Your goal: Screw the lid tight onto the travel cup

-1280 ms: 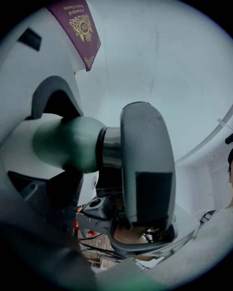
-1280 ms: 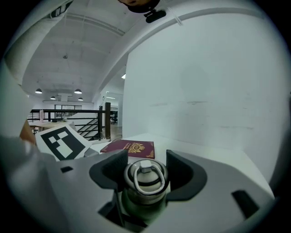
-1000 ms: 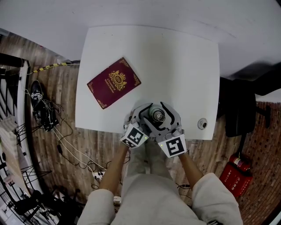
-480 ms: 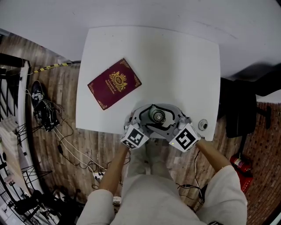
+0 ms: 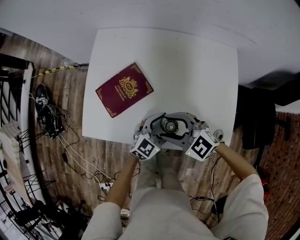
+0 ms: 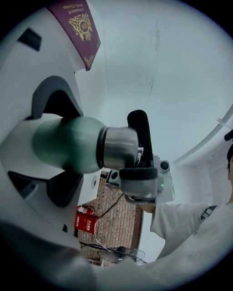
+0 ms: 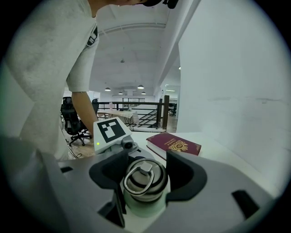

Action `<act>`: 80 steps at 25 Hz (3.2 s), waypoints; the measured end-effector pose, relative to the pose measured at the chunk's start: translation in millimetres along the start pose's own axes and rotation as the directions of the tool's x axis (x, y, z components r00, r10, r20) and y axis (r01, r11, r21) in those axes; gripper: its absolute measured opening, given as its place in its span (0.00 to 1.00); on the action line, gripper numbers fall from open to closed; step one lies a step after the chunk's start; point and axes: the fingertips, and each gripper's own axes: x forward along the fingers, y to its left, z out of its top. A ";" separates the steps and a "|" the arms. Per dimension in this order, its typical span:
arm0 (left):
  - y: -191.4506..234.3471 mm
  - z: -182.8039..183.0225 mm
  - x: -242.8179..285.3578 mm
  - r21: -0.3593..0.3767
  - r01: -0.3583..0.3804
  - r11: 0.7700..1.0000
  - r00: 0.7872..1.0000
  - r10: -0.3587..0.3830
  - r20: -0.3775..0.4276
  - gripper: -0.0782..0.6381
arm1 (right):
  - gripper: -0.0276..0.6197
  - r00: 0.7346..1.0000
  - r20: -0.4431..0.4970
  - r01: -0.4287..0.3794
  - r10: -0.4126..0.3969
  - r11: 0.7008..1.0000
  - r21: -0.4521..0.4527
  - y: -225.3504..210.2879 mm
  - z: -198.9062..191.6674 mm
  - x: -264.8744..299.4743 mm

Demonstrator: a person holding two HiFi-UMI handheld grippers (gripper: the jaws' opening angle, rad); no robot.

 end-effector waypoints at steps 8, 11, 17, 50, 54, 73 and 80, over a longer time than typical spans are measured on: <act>0.0 -2.9 0.5 0.003 -0.001 1.000 1.000 0.001 -0.003 0.60 | 0.44 0.993 0.027 0.112 -0.113 0.992 0.052 -5.0 -1.8 0.1; 0.0 -2.0 0.5 0.004 -0.003 1.000 1.000 0.003 -0.002 0.60 | 0.44 0.980 0.027 0.193 -0.197 0.977 0.095 -8.5 -2.8 -1.9; 0.0 -6.0 0.2 -0.002 -0.001 1.000 1.000 0.001 -0.017 0.60 | 0.44 0.928 0.027 0.362 -0.371 0.917 0.165 -16.4 -4.2 -4.5; -1.6 -2.9 -0.5 -0.003 -0.020 1.000 1.000 0.020 -0.005 0.60 | 0.60 0.852 0.129 0.452 -0.507 0.838 0.305 -23.0 4.9 -15.6; -0.5 -2.7 -0.3 -0.006 -0.016 1.000 1.000 0.016 -0.008 0.60 | 0.57 0.934 0.107 0.314 -0.340 0.927 0.208 -12.5 2.4 -13.1; 0.0 -0.5 0.2 -0.002 -0.010 1.000 1.000 0.010 -0.003 0.60 | 0.48 0.998 0.008 -0.059 0.059 0.998 0.010 3.9 -4.6 -3.5; -1.2 -3.6 0.2 -0.006 -0.009 1.000 1.000 0.009 -0.008 0.60 | 0.47 0.999 0.039 0.027 -0.029 0.999 0.039 0.0 -3.2 -3.4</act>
